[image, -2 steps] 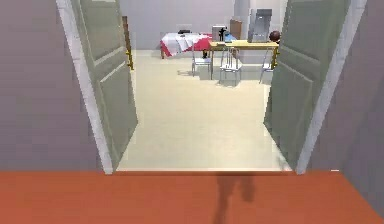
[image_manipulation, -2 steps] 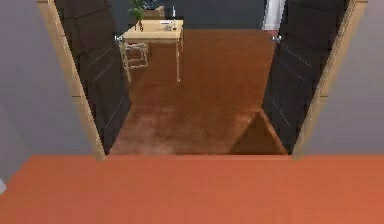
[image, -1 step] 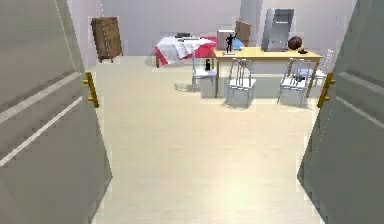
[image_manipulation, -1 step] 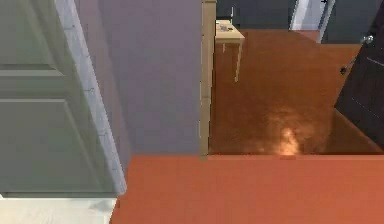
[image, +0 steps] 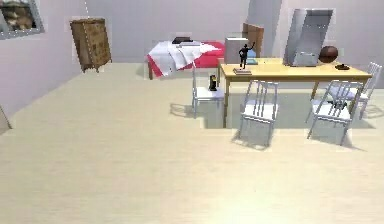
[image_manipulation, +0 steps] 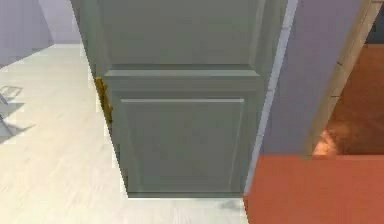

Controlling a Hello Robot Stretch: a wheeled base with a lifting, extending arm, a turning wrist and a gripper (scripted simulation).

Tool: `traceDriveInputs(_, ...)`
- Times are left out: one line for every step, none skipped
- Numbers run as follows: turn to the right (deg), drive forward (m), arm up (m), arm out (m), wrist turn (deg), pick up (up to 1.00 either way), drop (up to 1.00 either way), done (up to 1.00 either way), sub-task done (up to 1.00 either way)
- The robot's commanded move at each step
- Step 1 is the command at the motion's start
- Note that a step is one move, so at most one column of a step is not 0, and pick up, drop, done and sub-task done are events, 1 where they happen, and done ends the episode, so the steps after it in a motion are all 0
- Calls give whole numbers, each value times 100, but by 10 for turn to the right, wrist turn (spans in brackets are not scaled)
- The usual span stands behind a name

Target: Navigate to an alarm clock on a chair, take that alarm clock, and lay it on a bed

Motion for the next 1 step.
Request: traceDriveInputs(0, 100, 0, 0, 0, 0, 0, 0, 0)
